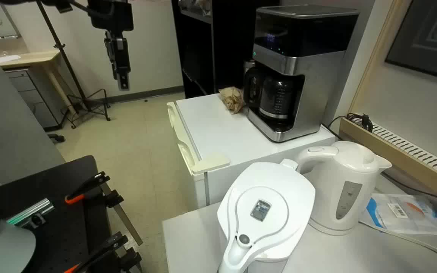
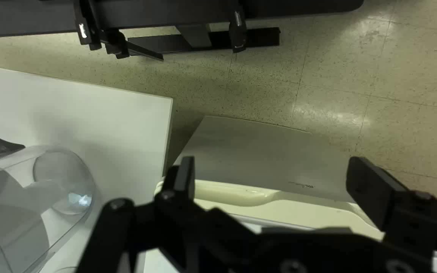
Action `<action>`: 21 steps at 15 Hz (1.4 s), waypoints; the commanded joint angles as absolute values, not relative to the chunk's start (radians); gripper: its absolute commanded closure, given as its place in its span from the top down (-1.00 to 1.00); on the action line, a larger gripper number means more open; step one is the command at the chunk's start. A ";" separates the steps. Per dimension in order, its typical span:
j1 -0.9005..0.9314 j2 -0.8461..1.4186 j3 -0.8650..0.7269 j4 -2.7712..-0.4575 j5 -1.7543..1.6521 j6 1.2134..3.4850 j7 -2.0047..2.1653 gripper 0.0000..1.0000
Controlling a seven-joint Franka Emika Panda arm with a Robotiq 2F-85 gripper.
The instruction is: Press a button on the coffeemaker.
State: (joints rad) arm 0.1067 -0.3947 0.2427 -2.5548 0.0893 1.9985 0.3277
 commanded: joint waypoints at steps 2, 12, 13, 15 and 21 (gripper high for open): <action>0.118 -0.394 0.232 -2.553 0.085 1.996 0.331 1.00; 0.092 -0.379 0.233 -2.529 0.007 2.015 0.343 1.00; 0.084 -0.375 0.234 -2.523 -0.032 2.013 0.335 1.00; 0.067 -0.375 0.241 -2.524 -0.133 2.049 0.335 1.00; 0.027 -0.342 0.248 -2.504 -0.473 2.105 0.325 0.70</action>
